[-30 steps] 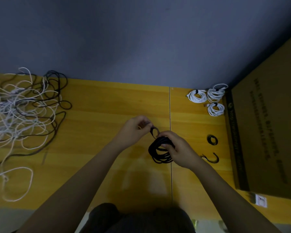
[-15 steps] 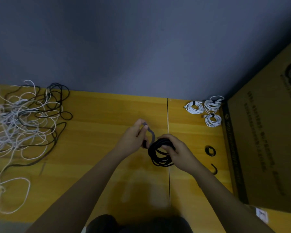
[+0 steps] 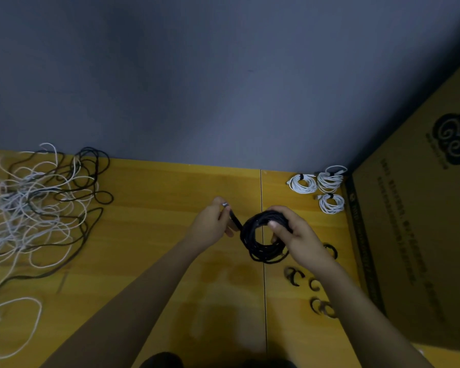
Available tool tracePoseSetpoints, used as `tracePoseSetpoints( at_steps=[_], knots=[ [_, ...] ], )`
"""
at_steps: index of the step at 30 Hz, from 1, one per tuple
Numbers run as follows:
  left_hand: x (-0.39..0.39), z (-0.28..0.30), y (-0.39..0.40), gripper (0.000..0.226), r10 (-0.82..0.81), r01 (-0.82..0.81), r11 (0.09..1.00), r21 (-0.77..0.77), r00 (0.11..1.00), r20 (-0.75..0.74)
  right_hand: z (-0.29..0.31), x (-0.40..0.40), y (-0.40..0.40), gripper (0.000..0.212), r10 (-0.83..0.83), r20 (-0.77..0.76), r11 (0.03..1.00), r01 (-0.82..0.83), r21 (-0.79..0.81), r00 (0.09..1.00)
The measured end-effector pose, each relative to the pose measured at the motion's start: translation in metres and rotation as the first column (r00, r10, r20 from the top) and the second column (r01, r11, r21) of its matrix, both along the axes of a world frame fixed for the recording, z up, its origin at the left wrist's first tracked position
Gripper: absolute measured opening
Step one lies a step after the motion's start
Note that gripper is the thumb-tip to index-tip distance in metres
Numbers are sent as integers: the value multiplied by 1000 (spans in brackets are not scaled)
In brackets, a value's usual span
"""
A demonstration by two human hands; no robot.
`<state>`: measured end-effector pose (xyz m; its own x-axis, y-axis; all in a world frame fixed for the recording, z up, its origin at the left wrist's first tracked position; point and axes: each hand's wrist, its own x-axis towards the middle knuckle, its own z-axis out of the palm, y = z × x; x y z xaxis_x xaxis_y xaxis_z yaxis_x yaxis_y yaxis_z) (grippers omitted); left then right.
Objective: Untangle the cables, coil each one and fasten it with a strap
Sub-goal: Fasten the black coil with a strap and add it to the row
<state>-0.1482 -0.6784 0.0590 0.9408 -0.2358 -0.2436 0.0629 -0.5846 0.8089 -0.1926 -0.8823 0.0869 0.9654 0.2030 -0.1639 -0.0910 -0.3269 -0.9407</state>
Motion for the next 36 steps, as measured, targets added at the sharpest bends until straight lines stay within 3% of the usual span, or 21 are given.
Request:
tracePoseSetpoints(
  at_steps=[8, 15, 17, 19, 24, 29, 36],
  knots=[
    [4, 10, -1, 19, 25, -25, 992, -124, 1000, 1, -1, 10, 14, 20, 194, -66, 978, -198, -60, 979],
    [7, 15, 4, 21, 7, 5, 995, -100, 993, 115, -6, 4, 16, 24, 249, -65, 964, -254, -83, 966],
    [6, 16, 2, 18, 25, -12, 990, -144, 995, 92, -5, 4, 19, 23, 255, -41, 962, -258, -92, 966],
    [7, 16, 1, 18, 41, -24, 994, -105, 986, 162, -4, 4, 20, 22, 231, 3, 966, -229, -118, 973],
    [13, 14, 0, 19, 79, -61, 996, -71, 955, 285, 1, 4, 15, 24, 280, 257, 937, -205, -284, 925],
    [14, 25, -7, 16, 79, -48, 991, -122, 963, 259, 0, 4, 23, 29, 453, 285, 842, -301, -448, 844],
    [7, 41, -8, 12, 156, -136, 930, -341, 987, 34, -7, 5, 21, 25, 387, 188, 872, -291, -394, 903]
  ],
)
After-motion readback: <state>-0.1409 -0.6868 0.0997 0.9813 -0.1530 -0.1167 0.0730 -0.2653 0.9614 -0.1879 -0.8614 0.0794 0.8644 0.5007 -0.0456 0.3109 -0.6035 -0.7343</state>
